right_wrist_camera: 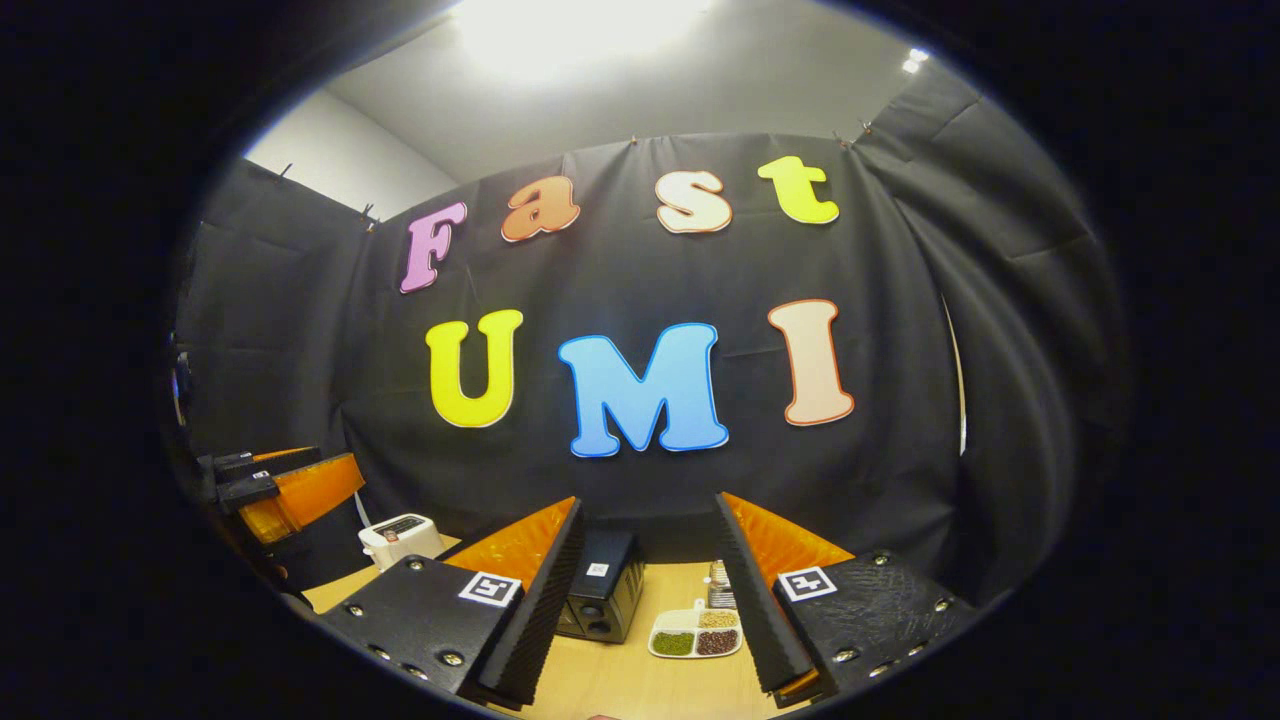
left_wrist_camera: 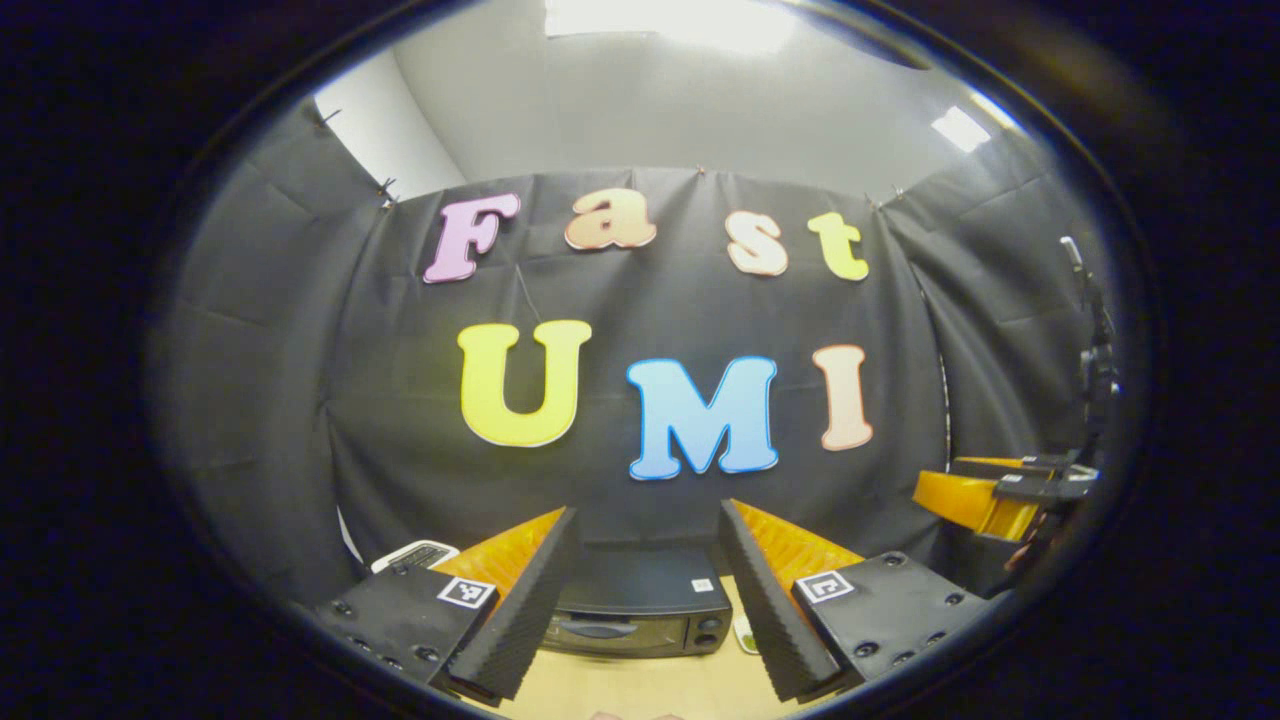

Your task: Open the electric oven with the left hand, put the food in, and close the electric oven.

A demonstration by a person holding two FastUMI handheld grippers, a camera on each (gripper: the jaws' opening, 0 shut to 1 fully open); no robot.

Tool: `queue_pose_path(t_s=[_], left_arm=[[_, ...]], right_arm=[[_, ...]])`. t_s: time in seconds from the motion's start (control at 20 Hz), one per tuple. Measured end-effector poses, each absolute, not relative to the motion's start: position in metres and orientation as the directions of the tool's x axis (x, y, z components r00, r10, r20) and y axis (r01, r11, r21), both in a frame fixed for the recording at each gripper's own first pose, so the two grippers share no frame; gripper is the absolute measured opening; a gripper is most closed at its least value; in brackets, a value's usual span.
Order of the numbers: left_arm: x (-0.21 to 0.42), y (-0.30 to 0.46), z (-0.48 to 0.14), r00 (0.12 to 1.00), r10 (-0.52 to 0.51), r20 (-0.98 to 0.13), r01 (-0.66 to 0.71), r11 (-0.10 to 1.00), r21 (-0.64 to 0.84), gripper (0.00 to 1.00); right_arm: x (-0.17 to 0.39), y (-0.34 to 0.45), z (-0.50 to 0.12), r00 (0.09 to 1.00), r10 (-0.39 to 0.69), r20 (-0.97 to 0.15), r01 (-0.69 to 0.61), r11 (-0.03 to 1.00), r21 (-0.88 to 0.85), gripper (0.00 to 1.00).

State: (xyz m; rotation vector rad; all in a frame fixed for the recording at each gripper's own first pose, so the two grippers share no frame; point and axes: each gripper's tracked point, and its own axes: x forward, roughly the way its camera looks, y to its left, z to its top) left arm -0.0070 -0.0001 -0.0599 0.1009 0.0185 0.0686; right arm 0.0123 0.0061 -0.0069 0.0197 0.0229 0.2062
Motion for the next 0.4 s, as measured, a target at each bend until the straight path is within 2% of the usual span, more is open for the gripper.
queue_pose_path(t_s=[0.25,0.3,0.4], left_arm=[[-0.014,0.022,-0.066,0.997,0.054,-0.050,-0.049,0.995,0.091,0.97],[-0.014,0.029,-0.068,0.997,0.051,-0.060,-0.046,0.996,0.077,0.97],[-0.015,0.043,-0.072,0.997,0.041,-0.066,-0.037,0.998,0.059,0.94]], right_arm=[[0.005,0.022,-0.002,0.984,0.175,-0.024,-0.173,0.983,0.063,0.80],[0.002,0.028,-0.004,0.984,0.175,-0.028,-0.173,0.983,0.055,0.82],[0.002,0.031,-0.006,0.989,0.147,-0.031,-0.146,0.989,0.029,0.97]])
